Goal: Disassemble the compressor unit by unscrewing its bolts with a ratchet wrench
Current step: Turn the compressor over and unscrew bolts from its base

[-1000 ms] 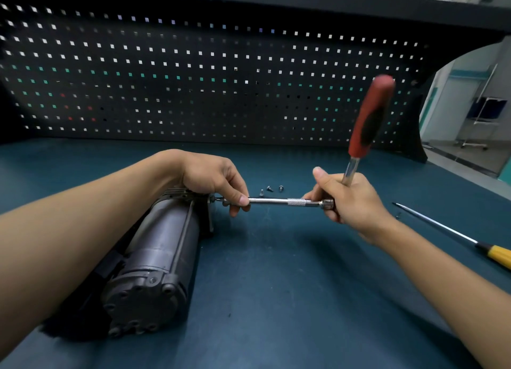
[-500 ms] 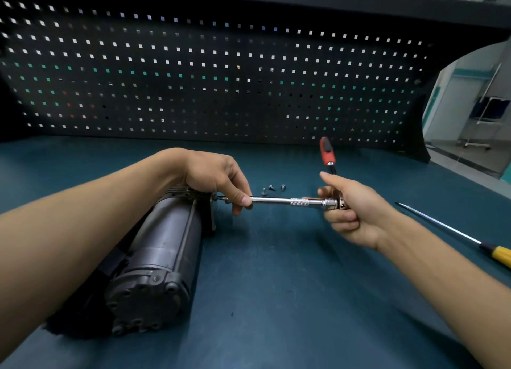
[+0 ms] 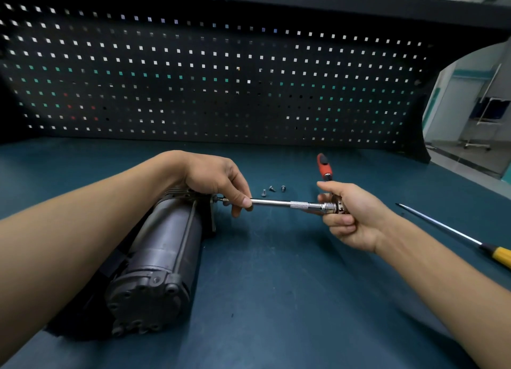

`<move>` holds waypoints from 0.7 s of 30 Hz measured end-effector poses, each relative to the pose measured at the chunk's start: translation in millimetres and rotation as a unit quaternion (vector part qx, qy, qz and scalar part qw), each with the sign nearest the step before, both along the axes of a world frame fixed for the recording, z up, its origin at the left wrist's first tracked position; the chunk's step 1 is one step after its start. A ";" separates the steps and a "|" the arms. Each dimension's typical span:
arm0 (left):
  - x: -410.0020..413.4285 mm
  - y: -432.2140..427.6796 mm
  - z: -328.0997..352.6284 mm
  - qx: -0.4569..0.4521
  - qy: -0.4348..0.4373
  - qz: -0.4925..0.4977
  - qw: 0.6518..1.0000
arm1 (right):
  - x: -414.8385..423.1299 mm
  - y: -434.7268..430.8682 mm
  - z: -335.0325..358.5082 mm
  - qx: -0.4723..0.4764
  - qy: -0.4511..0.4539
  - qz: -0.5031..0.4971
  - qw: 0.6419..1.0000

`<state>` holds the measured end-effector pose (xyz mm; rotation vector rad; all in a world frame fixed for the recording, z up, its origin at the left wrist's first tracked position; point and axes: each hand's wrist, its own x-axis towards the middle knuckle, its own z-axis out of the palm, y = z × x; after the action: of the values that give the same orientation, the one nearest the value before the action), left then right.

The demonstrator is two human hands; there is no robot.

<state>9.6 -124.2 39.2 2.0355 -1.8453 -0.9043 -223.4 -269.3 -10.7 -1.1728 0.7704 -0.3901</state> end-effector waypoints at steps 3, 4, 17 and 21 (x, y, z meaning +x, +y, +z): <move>-1.0 0.3 1.1 0.005 -0.002 -0.005 1.000 | 0.3 -0.8 -1.5 -0.008 -0.003 -0.001 1.000; -1.3 0.5 1.5 0.008 -0.003 -0.007 1.000 | 0.2 -0.7 -1.8 -0.011 -0.004 -0.002 1.000; -2.6 0.9 2.0 0.023 0.003 -0.013 1.000 | -2.0 6.3 -3.4 -0.257 -0.066 -0.005 0.964; -1.4 0.6 1.3 0.013 0.006 -0.015 1.000 | -3.2 2.8 -6.2 -0.350 -0.083 -0.010 0.933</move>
<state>8.2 -123.6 40.5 2.0179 -1.8723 -0.9498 -226.6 -266.5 -16.9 -1.7694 0.4986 -0.8120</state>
